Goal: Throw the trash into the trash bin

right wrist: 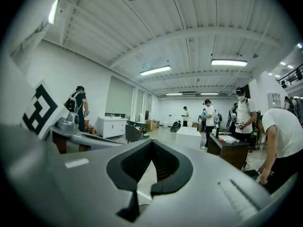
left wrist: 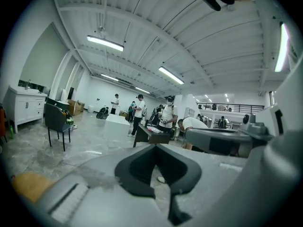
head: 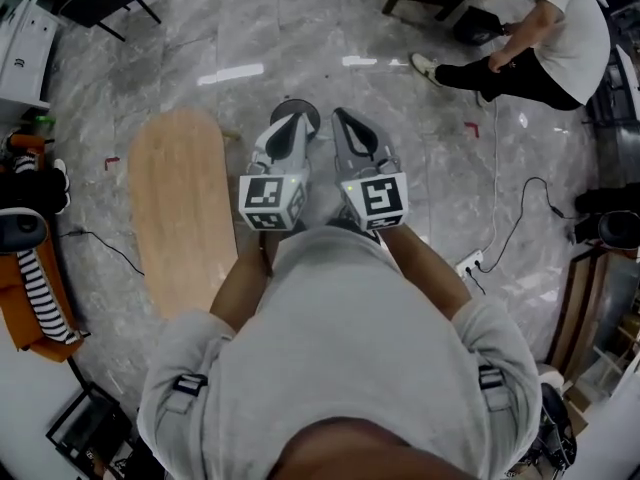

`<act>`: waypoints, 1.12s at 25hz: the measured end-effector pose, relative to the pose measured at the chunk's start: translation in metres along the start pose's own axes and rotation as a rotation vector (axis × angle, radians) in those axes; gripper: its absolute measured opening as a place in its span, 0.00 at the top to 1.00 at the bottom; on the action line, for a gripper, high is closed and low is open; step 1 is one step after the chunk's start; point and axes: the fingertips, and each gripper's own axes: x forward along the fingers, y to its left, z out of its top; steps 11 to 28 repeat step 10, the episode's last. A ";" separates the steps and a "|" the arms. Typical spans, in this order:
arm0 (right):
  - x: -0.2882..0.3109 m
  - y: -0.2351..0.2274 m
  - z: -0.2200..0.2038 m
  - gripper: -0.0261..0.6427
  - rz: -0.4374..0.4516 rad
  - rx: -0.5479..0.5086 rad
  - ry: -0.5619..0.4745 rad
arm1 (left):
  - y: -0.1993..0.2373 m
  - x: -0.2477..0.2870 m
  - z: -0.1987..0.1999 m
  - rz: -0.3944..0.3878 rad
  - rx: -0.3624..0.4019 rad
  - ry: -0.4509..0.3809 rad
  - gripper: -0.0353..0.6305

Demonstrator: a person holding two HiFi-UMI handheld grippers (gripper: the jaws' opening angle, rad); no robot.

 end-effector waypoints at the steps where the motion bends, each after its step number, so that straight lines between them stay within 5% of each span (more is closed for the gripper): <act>1: -0.002 -0.004 0.001 0.95 -0.002 0.001 -0.006 | -0.005 0.002 0.000 -0.003 0.005 0.001 0.92; 28: -0.012 0.002 0.005 0.95 0.020 -0.009 -0.010 | -0.017 -0.007 0.005 0.008 0.023 -0.011 0.92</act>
